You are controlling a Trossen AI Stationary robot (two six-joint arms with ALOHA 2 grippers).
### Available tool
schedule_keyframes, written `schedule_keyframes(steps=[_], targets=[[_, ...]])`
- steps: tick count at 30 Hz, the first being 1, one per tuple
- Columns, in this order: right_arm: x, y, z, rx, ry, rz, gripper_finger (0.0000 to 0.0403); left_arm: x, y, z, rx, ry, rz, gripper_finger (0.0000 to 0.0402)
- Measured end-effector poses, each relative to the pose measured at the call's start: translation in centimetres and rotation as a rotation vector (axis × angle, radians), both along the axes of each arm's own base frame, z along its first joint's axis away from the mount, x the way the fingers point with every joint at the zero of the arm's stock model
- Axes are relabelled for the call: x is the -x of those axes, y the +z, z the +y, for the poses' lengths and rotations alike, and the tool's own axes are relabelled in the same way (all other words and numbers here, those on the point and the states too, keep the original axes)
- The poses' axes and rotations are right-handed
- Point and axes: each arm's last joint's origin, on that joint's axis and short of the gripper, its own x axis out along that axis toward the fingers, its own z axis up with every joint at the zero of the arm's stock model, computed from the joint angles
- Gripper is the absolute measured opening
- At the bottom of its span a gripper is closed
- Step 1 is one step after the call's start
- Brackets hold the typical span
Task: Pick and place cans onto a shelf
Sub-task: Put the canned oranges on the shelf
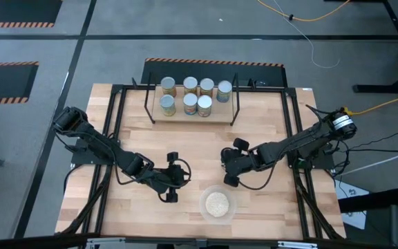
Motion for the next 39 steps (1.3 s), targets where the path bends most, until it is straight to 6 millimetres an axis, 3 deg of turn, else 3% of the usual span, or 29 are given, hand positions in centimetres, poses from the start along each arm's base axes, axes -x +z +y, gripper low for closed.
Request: schedule_keyframes(steps=[11,26,39], targets=[[0.36,-0.08,-0.08,-0.014,-0.016,0.039,0.0142,0.0,0.0,-0.01,0.0,0.0,0.0,0.0086],[0.49,-0.13,-0.08,-0.018,-0.008,0.056,0.0011,0.01,0.0,-0.01,0.0,0.0,0.0,0.0086],[0.34,0.27,0.0,0.014,0.061,0.07,0.0004,0.0,0.0,-0.01,0.0,0.0,0.0,0.0086]])
